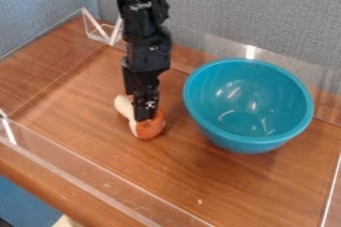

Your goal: Put the mushroom in the blue bowl

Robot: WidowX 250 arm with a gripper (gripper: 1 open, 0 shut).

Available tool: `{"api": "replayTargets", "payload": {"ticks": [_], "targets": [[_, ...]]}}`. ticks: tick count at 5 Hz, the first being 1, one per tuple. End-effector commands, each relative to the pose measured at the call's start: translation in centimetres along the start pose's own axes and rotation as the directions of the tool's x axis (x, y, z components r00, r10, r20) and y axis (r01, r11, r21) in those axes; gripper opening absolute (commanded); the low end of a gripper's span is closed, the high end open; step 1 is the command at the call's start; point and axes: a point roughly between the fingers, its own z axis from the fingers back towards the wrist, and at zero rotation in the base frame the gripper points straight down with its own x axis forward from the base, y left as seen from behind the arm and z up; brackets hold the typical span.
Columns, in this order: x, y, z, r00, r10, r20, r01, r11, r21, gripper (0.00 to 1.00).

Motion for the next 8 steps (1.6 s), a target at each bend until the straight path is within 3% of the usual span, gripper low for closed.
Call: {"api": "replayTargets", "payload": {"ticks": [1,2,6,8], "targets": [[0.1,0.4,0.3,1.000,-0.004,0.011,0.004,1.000,0.021,0.00],[0.0,0.4,0.5,1.000,-0.012,0.010,0.012,1.000,0.021,0.00],[-0.2,0.7,4.5,0.999,-0.006,0.034,0.004,0.999,0.044,0.00],[0.5,0.4,6.3,0.999,-0.026,0.046,0.023,0.998,0.063,0.00]]}}
